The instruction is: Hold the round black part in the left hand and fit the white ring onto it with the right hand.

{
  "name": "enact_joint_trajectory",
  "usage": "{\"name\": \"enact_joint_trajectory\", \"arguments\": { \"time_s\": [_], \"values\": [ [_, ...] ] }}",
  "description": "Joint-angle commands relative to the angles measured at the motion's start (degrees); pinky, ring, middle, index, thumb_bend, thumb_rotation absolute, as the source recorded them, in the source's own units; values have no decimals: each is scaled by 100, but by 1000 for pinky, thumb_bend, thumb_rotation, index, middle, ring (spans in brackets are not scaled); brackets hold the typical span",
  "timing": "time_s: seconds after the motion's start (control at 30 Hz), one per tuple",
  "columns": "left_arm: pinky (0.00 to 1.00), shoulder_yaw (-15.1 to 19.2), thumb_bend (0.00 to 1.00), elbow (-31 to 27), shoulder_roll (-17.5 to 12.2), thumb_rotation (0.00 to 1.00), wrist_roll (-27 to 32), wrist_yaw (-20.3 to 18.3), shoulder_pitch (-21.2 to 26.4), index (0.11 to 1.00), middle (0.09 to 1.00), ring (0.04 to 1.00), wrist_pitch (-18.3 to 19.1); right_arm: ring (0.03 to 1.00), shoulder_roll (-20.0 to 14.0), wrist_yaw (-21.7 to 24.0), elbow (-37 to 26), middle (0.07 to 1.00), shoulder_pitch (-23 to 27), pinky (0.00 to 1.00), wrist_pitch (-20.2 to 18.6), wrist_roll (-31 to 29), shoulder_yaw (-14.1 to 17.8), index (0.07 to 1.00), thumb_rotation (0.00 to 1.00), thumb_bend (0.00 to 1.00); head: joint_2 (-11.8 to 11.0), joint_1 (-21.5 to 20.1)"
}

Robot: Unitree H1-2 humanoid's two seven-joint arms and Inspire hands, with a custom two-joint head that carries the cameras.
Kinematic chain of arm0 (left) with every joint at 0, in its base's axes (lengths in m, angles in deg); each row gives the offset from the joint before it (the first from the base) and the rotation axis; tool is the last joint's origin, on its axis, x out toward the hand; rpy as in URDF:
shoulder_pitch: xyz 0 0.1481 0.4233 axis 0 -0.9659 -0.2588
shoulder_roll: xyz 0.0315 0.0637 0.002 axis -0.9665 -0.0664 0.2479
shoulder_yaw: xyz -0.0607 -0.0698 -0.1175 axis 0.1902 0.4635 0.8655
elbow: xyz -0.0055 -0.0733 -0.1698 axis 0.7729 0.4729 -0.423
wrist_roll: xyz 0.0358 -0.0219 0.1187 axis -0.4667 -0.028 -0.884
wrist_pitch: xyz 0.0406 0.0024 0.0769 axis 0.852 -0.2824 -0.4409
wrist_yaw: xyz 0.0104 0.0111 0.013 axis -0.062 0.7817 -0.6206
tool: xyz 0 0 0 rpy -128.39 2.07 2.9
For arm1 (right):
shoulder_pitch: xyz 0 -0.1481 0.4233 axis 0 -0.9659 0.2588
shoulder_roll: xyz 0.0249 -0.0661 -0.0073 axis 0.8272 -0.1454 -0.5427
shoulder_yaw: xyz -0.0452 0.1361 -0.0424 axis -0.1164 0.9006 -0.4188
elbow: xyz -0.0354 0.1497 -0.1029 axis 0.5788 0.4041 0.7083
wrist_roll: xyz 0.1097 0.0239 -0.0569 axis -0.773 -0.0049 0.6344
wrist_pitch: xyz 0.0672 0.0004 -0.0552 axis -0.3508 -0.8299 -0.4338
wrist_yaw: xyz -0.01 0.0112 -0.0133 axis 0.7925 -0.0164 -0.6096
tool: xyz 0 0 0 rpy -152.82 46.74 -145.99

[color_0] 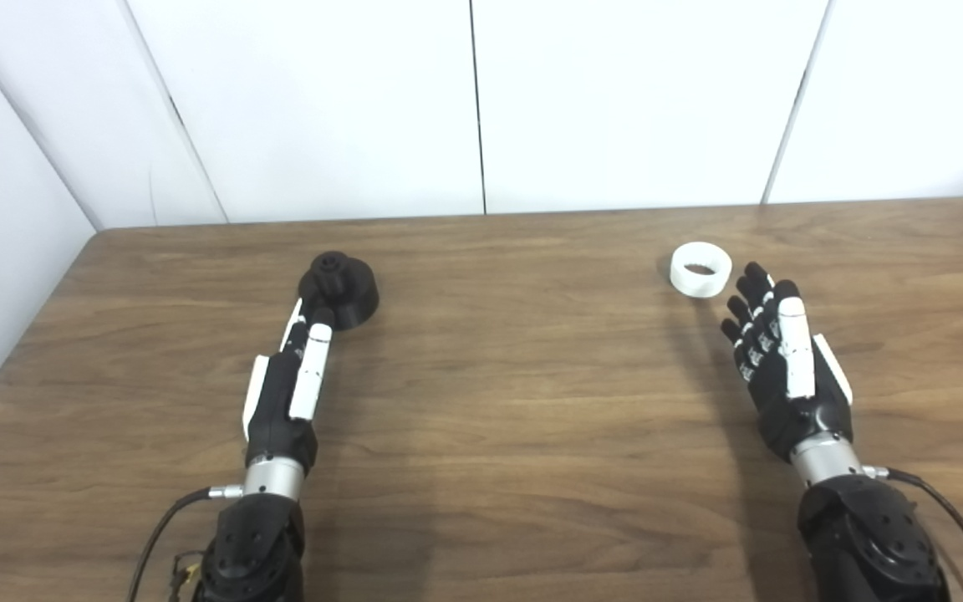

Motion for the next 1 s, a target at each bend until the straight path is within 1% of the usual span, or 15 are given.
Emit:
{"name": "enact_joint_trajectory", "arguments": {
  "time_s": [0.0, 0.27, 0.4, 0.43, 0.47, 0.5, 0.57, 0.6, 0.67, 0.7, 0.77, 0.8, 0.83, 0.87, 0.97],
  "values": [
    [1000, 2, 596, -99, -98, 870, -23, -12, 140, 1000, 1000, 1000, -138, 1000, 5, 7, -211, 1000, 235, 1000, 110, -22, 6, 981, 1000, 448, -3, 13],
    [1000, -5, 619, -163, -117, 835, -12, -48, 110, 1000, 1000, 1000, -86, 1000, -12, 45, -195, 1000, 217, 1000, 148, -36, -9, 982, 1000, 449, -1, 27],
    [1000, -12, 627, -197, -138, 804, -80, -26, 106, 1000, 1000, 1000, -131, 1000, -14, 59, -187, 1000, 220, 1000, 149, -56, -11, 983, 1000, 449, -1, 27],
    [1000, -31, 598, -207, -159, 749, -157, -5, 101, 1000, 1000, 1000, -179, 1000, -8, 56, -188, 1000, 220, 1000, 143, -61, -10, 981, 1000, 449, -1, 27],
    [1000, -44, 585, -213, -174, 726, -211, 8, 97, 1000, 1000, 1000, -212, 1000, -5, 54, -189, 1000, 219, 1000, 140, -64, -10, 981, 1000, 448, -1, 27],
    [1000, -76, 578, -265, -207, 714, -377, 63, 88, 1000, 1000, 1000, -149, 1000, -1, 46, -185, 1000, 221, 1000, 131, -55, -12, 980, 1000, 448, -1, 27],
    [1000, -114, 616, -354, -250, 664, -674, 167, 75, 1000, 996, 1000, -6, 1000, -2, 33, -182, 1000, 223, 1000, 118, -28, -23, 975, 1000, 449, -1, 27],
    [1000, -130, 624, -426, -313, 653, -866, 205, 74, 1000, 994, 1000, 90, 1000, 3, 33, -173, 1000, 223, 1000, 121, -28, -28, 974, 1000, 448, 5, 122],
    [979, -133, 666, -517, -439, 543, -1144, 222, 99, 1000, 976, 973, 227, 1000, 11, 34, -168, 1000, 221, 1000, 115, -30, -37, 976, 1000, 447, 2, 139],
    [974, -154, 674, -548, -557, 523, -1310, 193, 124, 1000, 972, 967, 314, 1000, 11, 39, -162, 1000, 219, 1000, 121, -25, -48, 977, 1000, 448, -1, 154],
    [941, -163, 728, -578, -789, 495, -1510, 103, 216, 1000, 965, 954, 476, 1000, 10, 56, -132, 1000, 219, 1000, 164, -23, -61, 979, 1000, 444, -10, 152],
    [928, -159, 809, -577, -924, 468, -1596, 54, 289, 1000, 968, 957, 573, 1000, 8, 60, -114, 1000, 220, 1000, 179, -24, -64, 979, 1000, 441, -11, 152],
    [925, -148, 823, -562, -1051, 468, -1638, 0, 367, 1000, 968, 957, 654, 1000, 10, 59, -100, 1000, 221, 1000, 185, -28, -65, 979, 1000, 442, -11, 163],
    [916, -141, 883, -551, -1133, 464, -1664, -39, 417, 1000, 975, 959, 711, 1000, 13, 57, -91, 1000, 223, 1000, 186, -30, -67, 978, 1000, 445, -11, 169],
    [903, -157, 908, -452, -1538, 443, -1800, -212, 608, 1000, 993, 980, 838, 1000, 35, 49, -48, 1000, 235, 1000, 192, -52, -58, 974, 1000, 450, -20, 179]
  ]
}}
